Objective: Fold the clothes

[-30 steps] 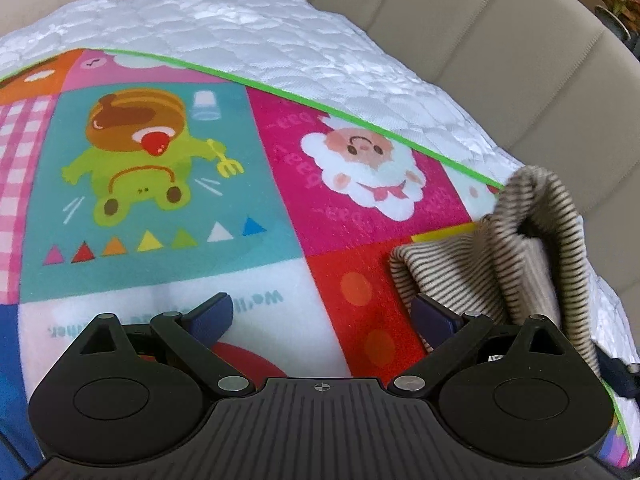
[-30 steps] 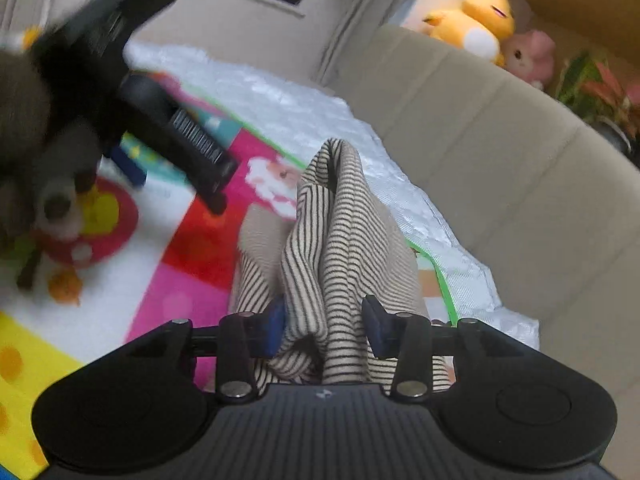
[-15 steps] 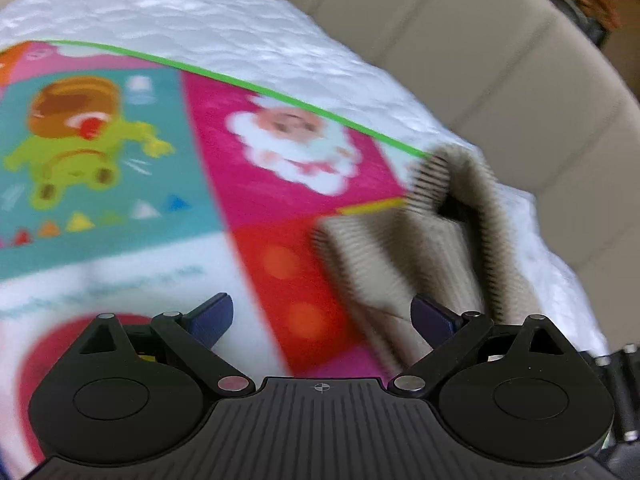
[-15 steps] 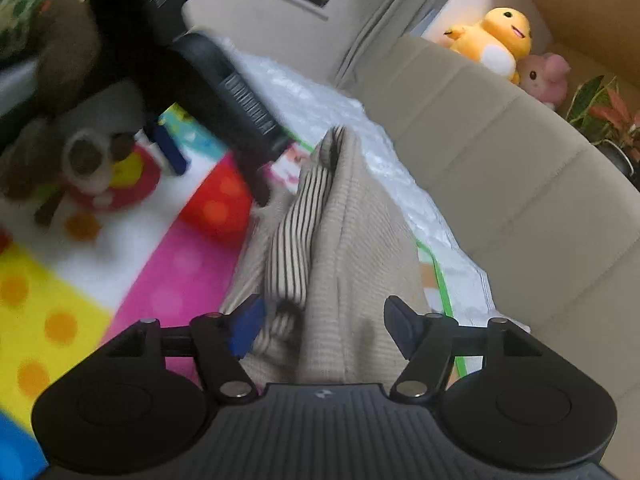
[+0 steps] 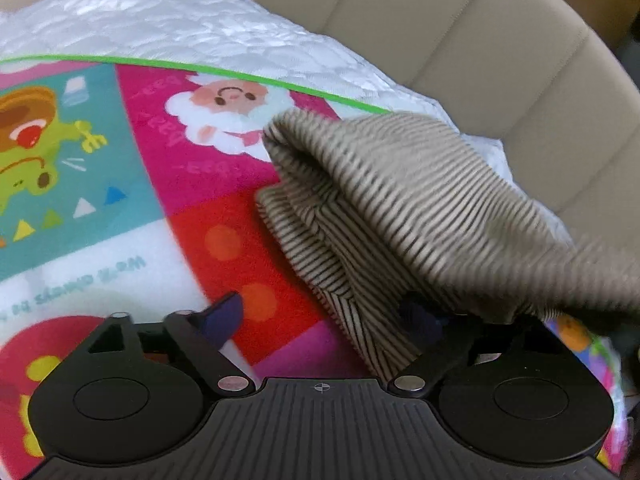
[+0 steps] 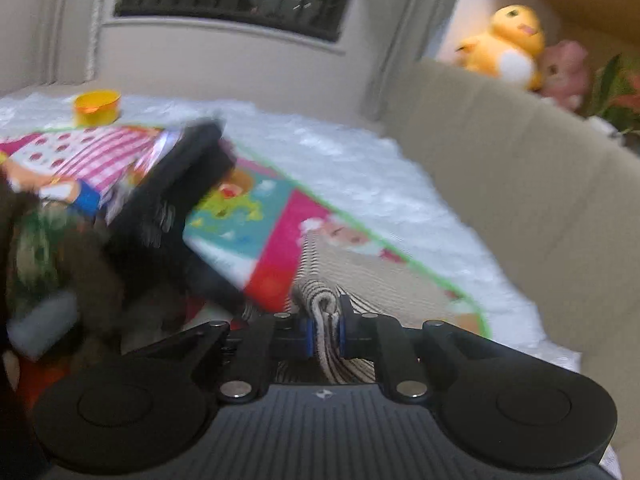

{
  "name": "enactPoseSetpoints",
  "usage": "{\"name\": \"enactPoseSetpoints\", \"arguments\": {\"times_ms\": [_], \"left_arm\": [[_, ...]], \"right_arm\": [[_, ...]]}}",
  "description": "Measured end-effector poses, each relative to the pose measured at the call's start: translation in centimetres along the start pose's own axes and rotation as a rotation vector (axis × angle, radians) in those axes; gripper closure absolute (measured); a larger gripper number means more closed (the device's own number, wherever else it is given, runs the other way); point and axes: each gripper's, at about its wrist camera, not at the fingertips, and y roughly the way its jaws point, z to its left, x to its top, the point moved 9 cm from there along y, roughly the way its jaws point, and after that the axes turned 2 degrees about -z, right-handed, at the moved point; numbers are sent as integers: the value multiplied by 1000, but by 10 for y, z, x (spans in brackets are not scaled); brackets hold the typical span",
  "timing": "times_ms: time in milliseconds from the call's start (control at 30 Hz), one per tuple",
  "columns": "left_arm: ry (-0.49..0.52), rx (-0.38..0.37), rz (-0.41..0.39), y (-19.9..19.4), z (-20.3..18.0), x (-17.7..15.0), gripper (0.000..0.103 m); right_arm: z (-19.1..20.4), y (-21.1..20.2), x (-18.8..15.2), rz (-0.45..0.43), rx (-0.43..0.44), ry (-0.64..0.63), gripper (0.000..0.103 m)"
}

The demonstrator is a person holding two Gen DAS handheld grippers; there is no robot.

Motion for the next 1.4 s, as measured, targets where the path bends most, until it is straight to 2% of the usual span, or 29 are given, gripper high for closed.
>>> {"name": "enactPoseSetpoints", "arguments": {"times_ms": [33, 100, 133, 200, 267, 333, 400, 433, 467, 500, 533, 567, 633, 667, 767, 867, 967, 1033, 1133, 1200, 1233, 1333, 1400], "left_arm": [[-21, 5, 5, -6, 7, 4, 20], [-74, 41, -21, -17, 27, 14, 19], [-101, 63, -37, -23, 37, 19, 19], [-141, 65, -73, -32, 47, 31, 19], [-150, -2, -131, -46, 41, 43, 19], [-125, -89, -187, -59, 27, 53, 19], [-68, -185, -210, -65, 4, 54, 19], [-30, -215, -196, -60, -8, 51, 19], [11, -210, -171, -52, -16, 45, 21], [47, -176, -146, -42, -20, 40, 26], [81, -115, -116, -30, -18, 34, 29], [111, -58, -87, -19, -15, 28, 31], [108, 3, -54, -6, -3, 20, 26], [93, -3, -50, -7, -1, 20, 25], [116, 24, -57, -10, 1, 21, 22], [110, 31, -52, -12, 3, 20, 21], [102, 36, -49, -12, 5, 21, 17], [98, 38, -46, -11, 6, 21, 17], [86, 34, -42, -10, 8, 21, 15], [89, 39, -36, -8, 9, 20, 14], [93, 48, -36, -7, 10, 19, 14], [90, 48, -38, -8, 13, 21, 13], [88, 48, -37, -7, 12, 21, 13]], "right_arm": [[-2, 15, 9, 11, 2, -12, 93], [12, 13, -4, 45, 19, -18, 93], [5, 39, 7, 58, 28, -47, 93], [35, 65, 16, 64, 42, -162, 93], [70, 68, 7, 63, 51, -267, 93], [76, 89, 17, 78, 64, -306, 93], [80, 108, 26, 96, 70, -345, 92], [81, 117, 30, 106, 69, -364, 91], [76, 134, 46, 110, 67, -379, 91], [78, 132, 46, 109, 69, -379, 89], [79, 131, 47, 107, 72, -378, 86], [81, 130, 47, 106, 75, -377, 79], [78, 117, 50, 96, 103, -339, 72], [77, 110, 51, 90, 117, -319, 67], [66, 85, 55, 72, 135, -241, 42], [46, 70, 71, 38, 111, -122, 38], [20, 78, 81, 23, 63, 67, 22], [5, 84, 83, 24, 29, 189, 20], [13, 122, 49, 195, -33, 133, 19], [24, 134, 39, 187, -94, 35, 10], [26, 130, 44, 178, -93, 37, 10], [19, 117, 62, 154, -20, 149, 11], [7, 111, 81, 110, -19, 202, 11]]}}
